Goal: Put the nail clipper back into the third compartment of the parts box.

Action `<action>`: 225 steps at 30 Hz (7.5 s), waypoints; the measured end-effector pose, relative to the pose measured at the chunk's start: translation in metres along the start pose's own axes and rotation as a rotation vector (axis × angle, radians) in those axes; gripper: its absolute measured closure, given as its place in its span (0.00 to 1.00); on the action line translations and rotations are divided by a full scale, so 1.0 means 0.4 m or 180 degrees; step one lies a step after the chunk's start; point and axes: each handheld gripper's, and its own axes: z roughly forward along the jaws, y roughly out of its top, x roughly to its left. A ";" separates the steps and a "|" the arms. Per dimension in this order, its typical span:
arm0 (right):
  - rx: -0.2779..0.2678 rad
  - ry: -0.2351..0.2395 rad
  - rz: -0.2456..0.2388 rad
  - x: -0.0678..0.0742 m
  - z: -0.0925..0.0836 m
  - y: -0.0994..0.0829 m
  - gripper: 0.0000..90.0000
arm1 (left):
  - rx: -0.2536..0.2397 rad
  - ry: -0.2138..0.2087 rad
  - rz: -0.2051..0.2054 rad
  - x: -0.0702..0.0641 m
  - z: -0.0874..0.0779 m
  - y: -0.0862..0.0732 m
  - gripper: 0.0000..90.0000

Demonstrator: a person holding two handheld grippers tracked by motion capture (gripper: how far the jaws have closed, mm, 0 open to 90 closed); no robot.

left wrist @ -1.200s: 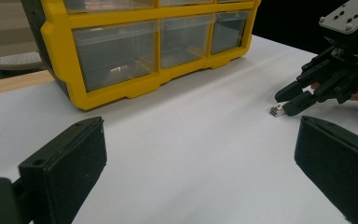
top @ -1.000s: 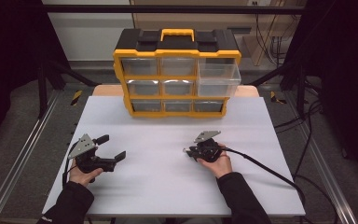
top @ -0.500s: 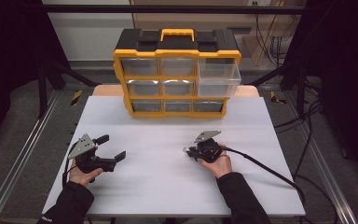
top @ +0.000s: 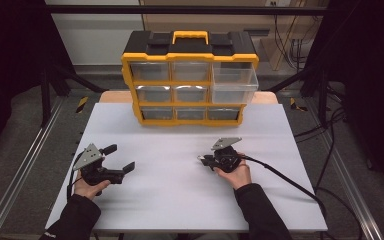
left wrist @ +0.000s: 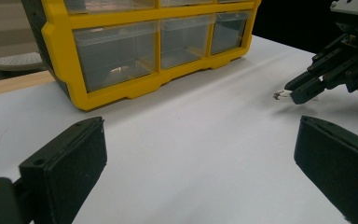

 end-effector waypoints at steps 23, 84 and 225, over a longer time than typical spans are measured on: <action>-0.0358 -0.0037 0.0060 -0.003 -0.117 0.045 0.86 | 0.0005 0.0000 0.0004 0.000 0.000 -0.001 0.02; -0.0865 -0.0222 -0.0110 0.021 -0.358 0.201 0.86 | 0.0007 0.0011 0.0011 -0.001 0.000 0.000 0.02; -0.0795 -0.0988 0.0035 -0.175 -0.398 0.468 0.86 | 0.0010 0.0024 0.0004 0.001 0.000 -0.002 0.03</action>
